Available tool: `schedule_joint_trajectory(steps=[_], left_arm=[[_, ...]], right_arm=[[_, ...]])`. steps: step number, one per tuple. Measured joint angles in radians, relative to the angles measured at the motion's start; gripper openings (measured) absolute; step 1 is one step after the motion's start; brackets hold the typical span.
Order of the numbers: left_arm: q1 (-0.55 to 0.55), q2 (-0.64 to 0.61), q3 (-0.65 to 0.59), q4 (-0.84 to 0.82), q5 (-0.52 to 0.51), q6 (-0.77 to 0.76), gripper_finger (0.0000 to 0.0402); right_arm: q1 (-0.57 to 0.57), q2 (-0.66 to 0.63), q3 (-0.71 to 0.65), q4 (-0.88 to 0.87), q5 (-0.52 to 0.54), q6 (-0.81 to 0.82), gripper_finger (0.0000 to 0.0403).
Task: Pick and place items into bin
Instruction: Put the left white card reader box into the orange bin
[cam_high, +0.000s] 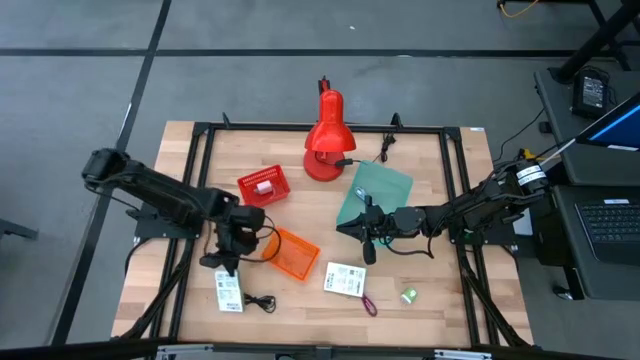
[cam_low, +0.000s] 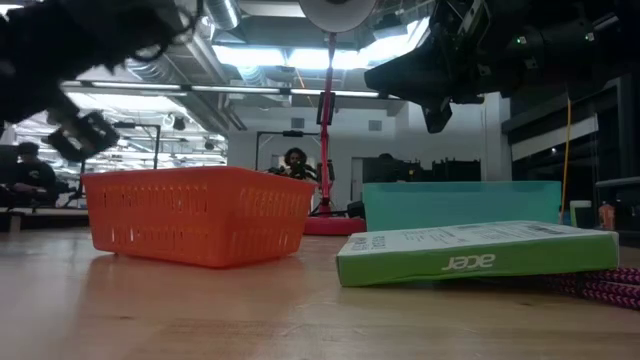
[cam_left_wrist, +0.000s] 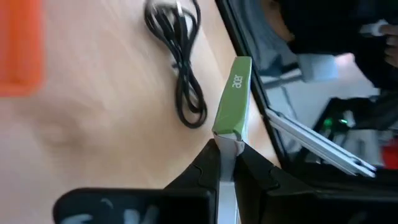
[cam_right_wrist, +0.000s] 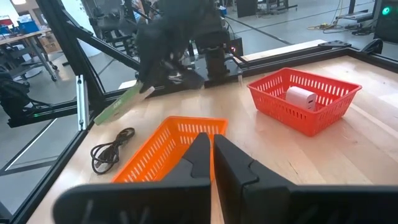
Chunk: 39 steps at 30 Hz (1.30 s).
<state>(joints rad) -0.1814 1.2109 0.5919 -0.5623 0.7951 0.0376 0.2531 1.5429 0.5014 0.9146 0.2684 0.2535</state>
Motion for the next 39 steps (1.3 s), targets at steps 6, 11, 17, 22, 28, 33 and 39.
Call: schedule_joint_trajectory(steps=[6,11,17,22,28,33,39], left_arm=[[0.000,-0.151,0.000,0.003,-0.185,0.001,0.0017],[0.004,-0.274,0.001,0.012,-0.295,0.000,0.0017],[0.024,-0.412,0.002,-0.003,-0.441,0.006,0.0017],[0.026,-0.489,0.002,0.025,-0.656,0.064,0.0017],[0.026,-0.508,0.002,0.104,-0.786,0.125,0.0016],[0.026,-0.514,0.002,0.119,-0.768,0.142,0.0016],[0.026,-0.509,0.002,0.136,-0.828,0.200,0.0016]], right_arm=[[0.000,0.000,0.000,0.002,0.000,-0.002,0.0004],[0.000,0.000,0.000,0.002,0.000,-0.001,0.0004],[0.000,0.000,0.000,0.001,0.000,-0.002,0.0004],[0.000,0.000,0.000,0.001,0.000,0.001,0.0004],[0.000,0.000,0.000,0.001,0.000,0.001,0.0004],[0.000,0.000,0.000,0.000,0.000,0.009,0.0004],[0.000,0.000,0.000,-0.001,0.000,0.027,0.0004]])
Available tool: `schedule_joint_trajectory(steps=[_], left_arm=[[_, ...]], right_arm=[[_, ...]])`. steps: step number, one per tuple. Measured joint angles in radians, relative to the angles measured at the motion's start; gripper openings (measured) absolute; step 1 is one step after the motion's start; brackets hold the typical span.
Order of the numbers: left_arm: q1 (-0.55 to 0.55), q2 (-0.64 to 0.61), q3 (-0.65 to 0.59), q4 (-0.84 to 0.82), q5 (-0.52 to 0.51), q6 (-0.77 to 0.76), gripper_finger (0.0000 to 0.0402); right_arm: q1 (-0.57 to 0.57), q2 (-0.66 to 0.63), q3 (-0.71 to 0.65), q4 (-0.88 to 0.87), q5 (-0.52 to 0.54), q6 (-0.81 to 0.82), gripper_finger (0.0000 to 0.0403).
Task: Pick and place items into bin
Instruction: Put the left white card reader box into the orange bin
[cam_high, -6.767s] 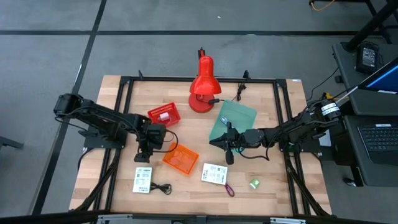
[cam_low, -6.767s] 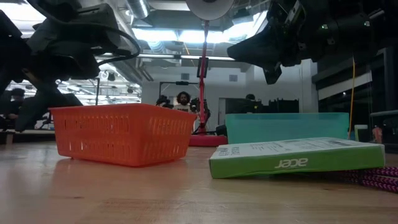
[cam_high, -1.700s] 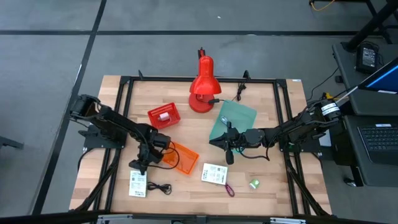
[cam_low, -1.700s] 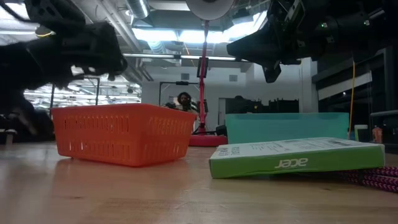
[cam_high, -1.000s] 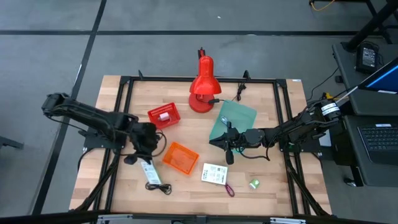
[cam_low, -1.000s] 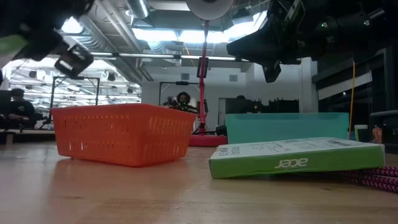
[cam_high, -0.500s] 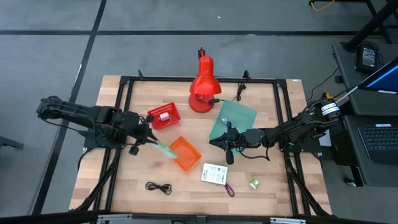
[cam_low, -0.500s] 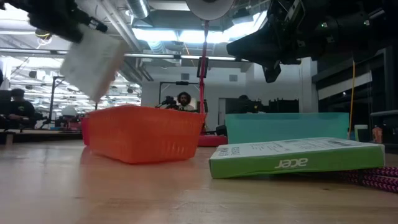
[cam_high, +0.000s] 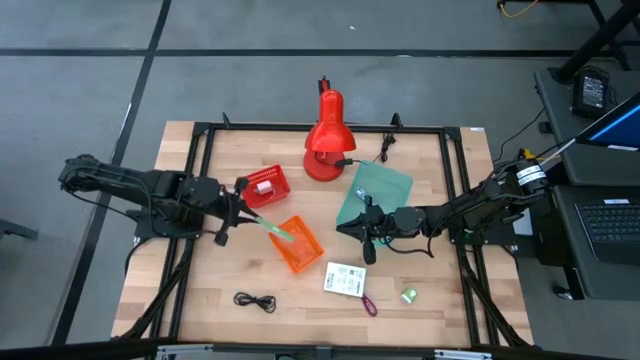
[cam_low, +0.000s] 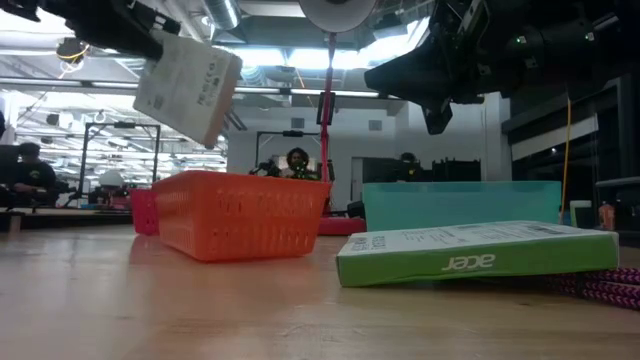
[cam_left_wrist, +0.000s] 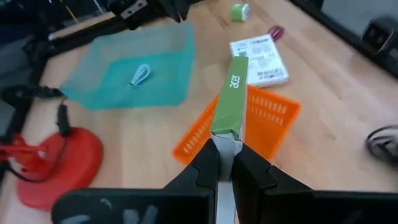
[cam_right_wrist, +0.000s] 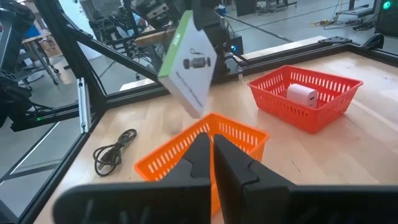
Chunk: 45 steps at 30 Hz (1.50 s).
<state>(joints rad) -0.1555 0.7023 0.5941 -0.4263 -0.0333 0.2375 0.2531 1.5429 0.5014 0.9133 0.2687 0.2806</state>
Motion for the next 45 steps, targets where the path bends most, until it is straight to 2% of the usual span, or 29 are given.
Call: schedule_joint_trajectory(steps=[7,16,25,32,39,45], left_arm=[[0.000,0.056,0.000,0.072,-0.004,0.187,0.0016],[0.000,0.197,0.000,0.165,-0.019,0.314,0.0015],[0.000,0.287,0.000,0.267,0.070,0.394,0.0014],[0.002,0.330,0.000,0.280,0.112,0.405,0.0014],[0.056,0.391,0.000,0.335,0.148,0.422,0.0014],[0.134,0.415,0.000,0.358,0.281,0.433,0.0014]], right_arm=[[0.000,0.000,0.000,-0.008,0.000,0.000,0.0004],[0.000,0.000,0.000,-0.018,0.000,0.000,0.0004],[0.000,0.000,0.000,-0.026,0.000,0.001,0.0004],[0.000,0.000,0.000,-0.026,0.000,0.005,0.0004],[0.000,0.000,0.000,-0.025,0.000,0.007,0.0004],[0.001,0.000,0.000,-0.025,0.000,0.033,0.0004]])
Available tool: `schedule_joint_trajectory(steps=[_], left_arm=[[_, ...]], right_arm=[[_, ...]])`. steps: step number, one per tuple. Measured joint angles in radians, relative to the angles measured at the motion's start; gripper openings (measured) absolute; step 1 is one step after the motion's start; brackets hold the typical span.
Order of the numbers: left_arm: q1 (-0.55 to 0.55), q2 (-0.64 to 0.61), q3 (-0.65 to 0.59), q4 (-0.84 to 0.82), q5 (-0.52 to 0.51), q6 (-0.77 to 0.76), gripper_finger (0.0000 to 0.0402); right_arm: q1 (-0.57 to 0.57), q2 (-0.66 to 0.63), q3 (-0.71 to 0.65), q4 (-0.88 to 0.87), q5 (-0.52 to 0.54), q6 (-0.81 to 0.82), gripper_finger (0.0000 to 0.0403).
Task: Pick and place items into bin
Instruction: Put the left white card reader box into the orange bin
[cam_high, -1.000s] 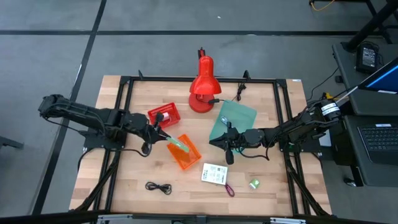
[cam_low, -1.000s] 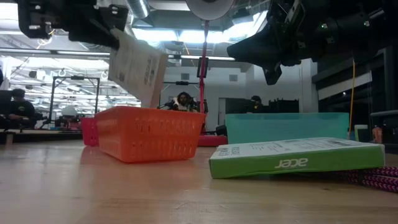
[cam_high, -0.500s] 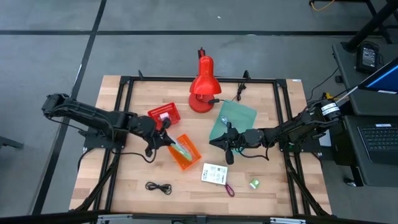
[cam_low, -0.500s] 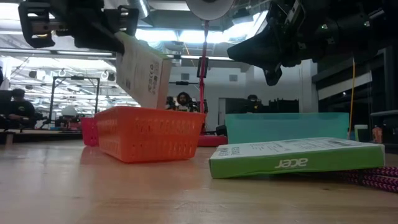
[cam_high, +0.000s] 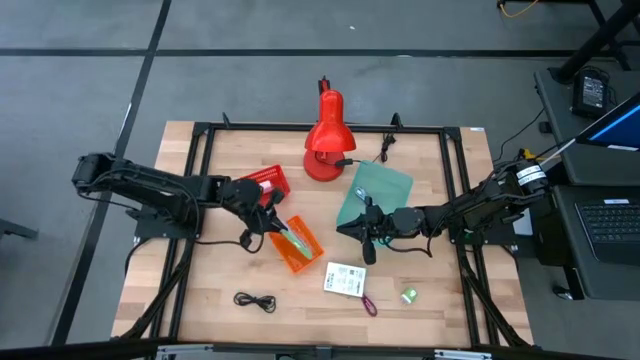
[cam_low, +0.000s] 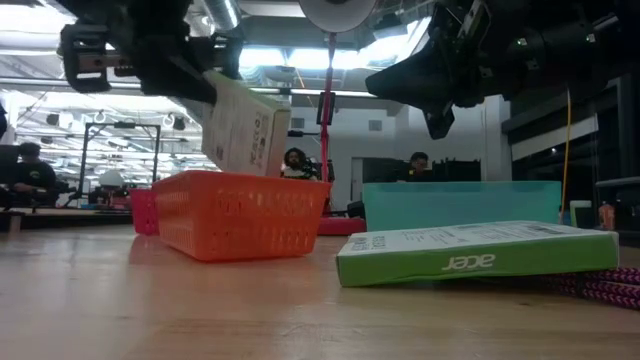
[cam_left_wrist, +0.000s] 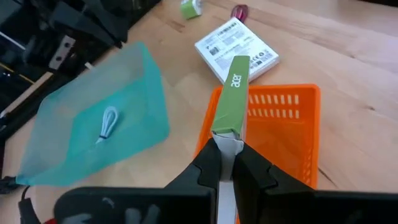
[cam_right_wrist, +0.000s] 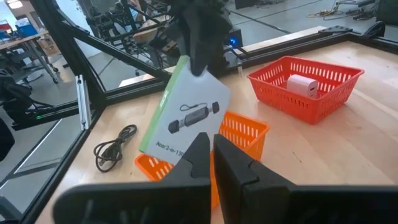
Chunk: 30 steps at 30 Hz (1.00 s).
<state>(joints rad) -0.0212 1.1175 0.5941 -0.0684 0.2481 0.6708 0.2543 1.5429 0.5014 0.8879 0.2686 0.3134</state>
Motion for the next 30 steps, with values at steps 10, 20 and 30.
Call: schedule_joint_trajectory(steps=[10,20,30], left_arm=[[0.053,0.055,0.000,0.028,0.126,0.010,0.0014],[0.104,0.185,-0.001,0.133,0.208,0.038,0.0014],[0.123,0.234,-0.001,0.156,0.247,0.024,0.0023]], right_arm=[[0.011,0.000,0.000,0.000,0.000,-0.003,0.0004],[0.011,0.000,0.000,0.000,0.000,0.019,0.0004],[0.012,0.000,0.000,-0.002,0.000,0.019,0.0004]])
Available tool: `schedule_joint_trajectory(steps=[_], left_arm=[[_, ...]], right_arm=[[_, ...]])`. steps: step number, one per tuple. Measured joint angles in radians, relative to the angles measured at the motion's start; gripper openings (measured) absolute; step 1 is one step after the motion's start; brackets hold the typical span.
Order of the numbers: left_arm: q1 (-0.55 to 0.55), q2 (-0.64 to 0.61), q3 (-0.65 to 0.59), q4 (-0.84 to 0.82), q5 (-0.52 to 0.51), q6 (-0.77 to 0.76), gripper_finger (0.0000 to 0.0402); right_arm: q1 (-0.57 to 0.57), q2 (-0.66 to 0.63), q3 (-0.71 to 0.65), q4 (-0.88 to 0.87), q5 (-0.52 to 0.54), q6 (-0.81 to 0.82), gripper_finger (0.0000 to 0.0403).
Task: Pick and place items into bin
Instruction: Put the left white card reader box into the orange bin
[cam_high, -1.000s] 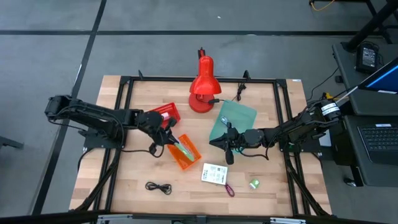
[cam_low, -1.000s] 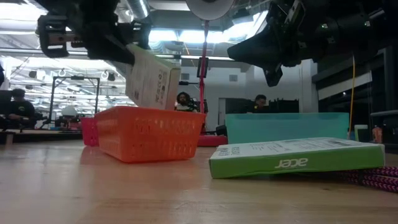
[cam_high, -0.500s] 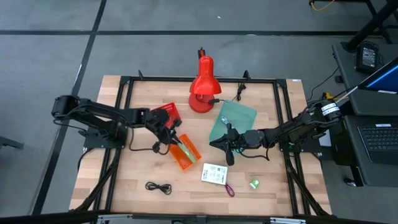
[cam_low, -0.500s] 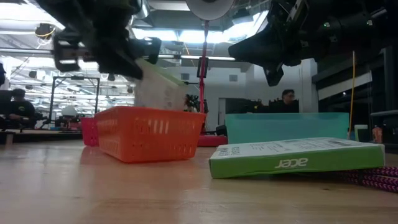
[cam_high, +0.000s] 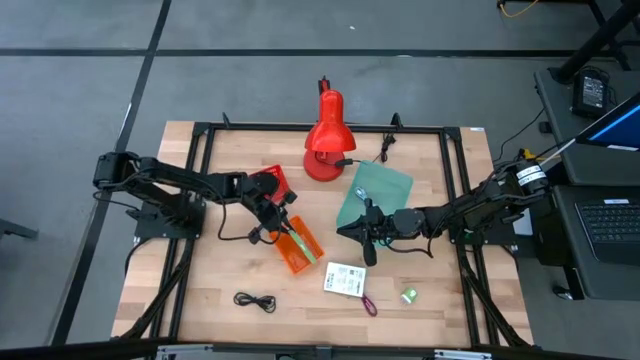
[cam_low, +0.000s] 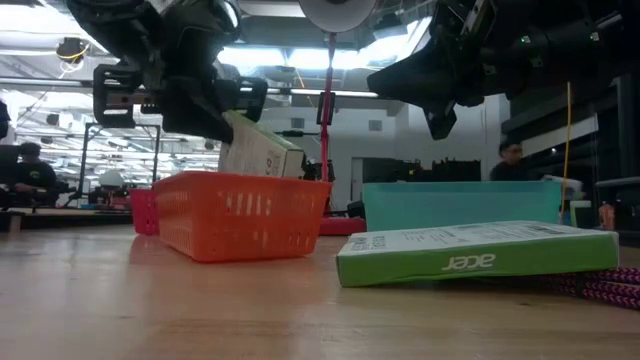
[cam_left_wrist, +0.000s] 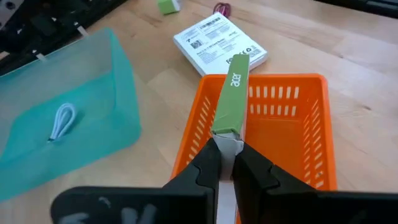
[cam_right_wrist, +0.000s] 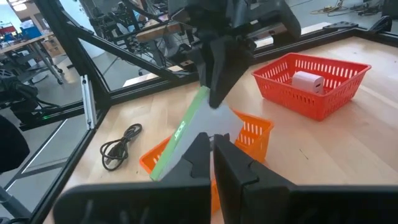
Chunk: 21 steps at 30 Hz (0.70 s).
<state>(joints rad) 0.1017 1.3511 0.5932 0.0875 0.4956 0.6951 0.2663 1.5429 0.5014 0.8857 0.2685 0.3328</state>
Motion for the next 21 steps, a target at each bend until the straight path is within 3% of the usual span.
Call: schedule_joint_trajectory(steps=[21], left_arm=[[0.000,0.001,0.000,-0.001,-0.004,-0.018,0.0112]], right_arm=[[0.000,0.000,0.000,-0.001,0.000,0.000,0.0004]])
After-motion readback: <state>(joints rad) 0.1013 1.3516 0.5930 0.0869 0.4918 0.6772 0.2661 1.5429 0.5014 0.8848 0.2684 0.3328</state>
